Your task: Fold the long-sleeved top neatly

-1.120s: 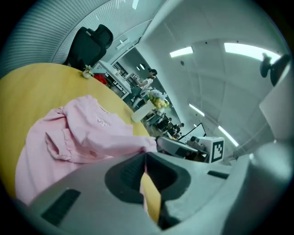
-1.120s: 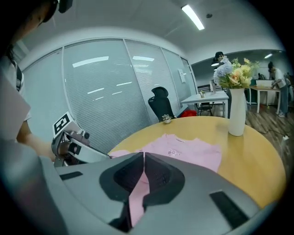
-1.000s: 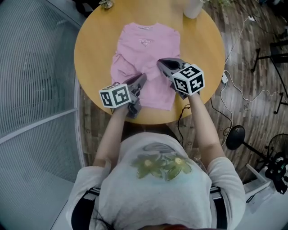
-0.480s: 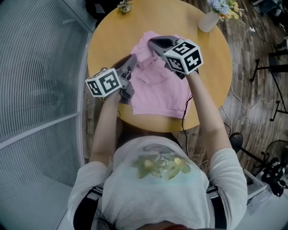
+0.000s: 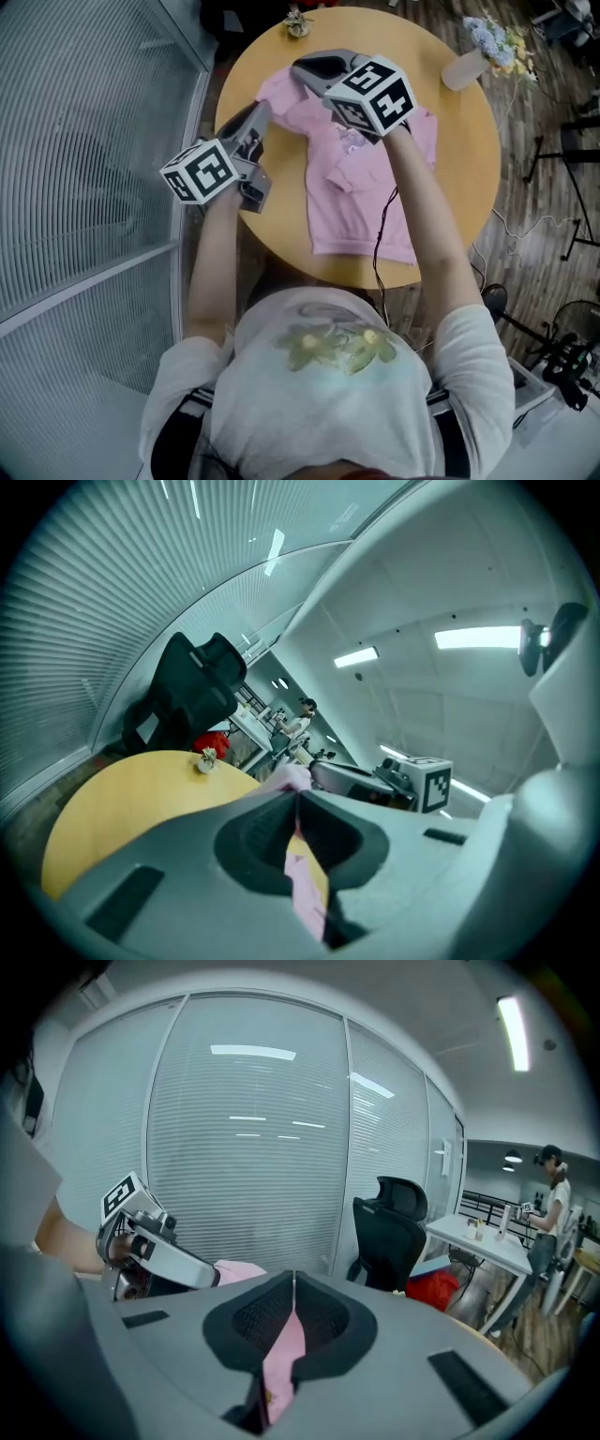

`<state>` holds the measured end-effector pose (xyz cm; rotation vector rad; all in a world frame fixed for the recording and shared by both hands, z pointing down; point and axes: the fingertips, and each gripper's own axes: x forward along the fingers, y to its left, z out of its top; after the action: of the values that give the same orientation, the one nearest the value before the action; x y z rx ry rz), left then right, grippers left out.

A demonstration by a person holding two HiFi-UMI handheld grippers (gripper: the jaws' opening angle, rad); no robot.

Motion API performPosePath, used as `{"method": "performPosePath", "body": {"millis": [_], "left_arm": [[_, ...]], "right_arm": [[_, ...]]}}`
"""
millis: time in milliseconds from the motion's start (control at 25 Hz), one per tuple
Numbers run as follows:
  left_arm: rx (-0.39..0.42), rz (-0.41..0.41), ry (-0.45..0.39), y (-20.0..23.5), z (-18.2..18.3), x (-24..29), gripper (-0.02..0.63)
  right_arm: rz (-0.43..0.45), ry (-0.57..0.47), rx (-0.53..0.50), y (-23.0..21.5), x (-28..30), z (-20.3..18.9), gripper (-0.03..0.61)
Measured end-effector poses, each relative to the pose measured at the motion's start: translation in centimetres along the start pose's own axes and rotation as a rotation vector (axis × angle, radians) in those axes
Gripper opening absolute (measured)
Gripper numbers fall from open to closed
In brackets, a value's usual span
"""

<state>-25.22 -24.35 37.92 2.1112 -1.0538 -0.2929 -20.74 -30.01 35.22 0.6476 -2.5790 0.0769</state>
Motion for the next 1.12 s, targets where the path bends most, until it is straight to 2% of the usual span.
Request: {"method": "performPosePath", "body": {"millis": [120, 280, 440, 600, 760, 920, 960, 1000, 1040, 1120], "left_arm": [[-0.022, -0.040, 0.062, -1.1, -2.9, 1.7, 0.018], [-0.054, -0.120, 0.173, -6.9, -8.4, 4.8, 0.018], [-0.075, -0.179, 0.294, -11.2, -15.5, 8.9, 0.018], [-0.081, -0.160, 0.412, -12.9, -22.8, 13.2, 0.018], [-0.093, -0.118, 0.512, -12.8, -29.0, 16.8, 0.018], [-0.052, -0.080, 0.610, -11.9, -33.5, 18.2, 0.019], [-0.029, -0.072, 0.650, -11.5, -34.5, 18.1, 0.030], [-0.005, -0.068, 0.695, -11.1, -35.5, 17.8, 0.068], [0.012, -0.069, 0.741, -10.7, -36.4, 17.3, 0.097], [0.026, -0.075, 0.820, -9.9, -37.9, 16.0, 0.125]], "right_arm": [[-0.026, 0.063, 0.013, -0.9, -1.5, -3.2, 0.025], [-0.066, 0.135, 0.051, -2.4, -7.8, -7.4, 0.025], [-0.109, 0.230, 0.099, -4.3, -13.6, -14.1, 0.025], [-0.164, 0.335, 0.174, -6.3, -18.8, -22.6, 0.025], [-0.201, 0.411, 0.240, -7.7, -21.3, -30.6, 0.025], [-0.239, 0.413, 0.321, -9.0, -22.0, -35.3, 0.025], [-0.236, 0.416, 0.351, -9.0, -21.9, -36.2, 0.025], [-0.224, 0.422, 0.384, -8.8, -21.7, -37.0, 0.026], [-0.203, 0.428, 0.422, -8.3, -21.3, -37.8, 0.037], [-0.148, 0.435, 0.490, -6.5, -20.5, -38.9, 0.170]]}}
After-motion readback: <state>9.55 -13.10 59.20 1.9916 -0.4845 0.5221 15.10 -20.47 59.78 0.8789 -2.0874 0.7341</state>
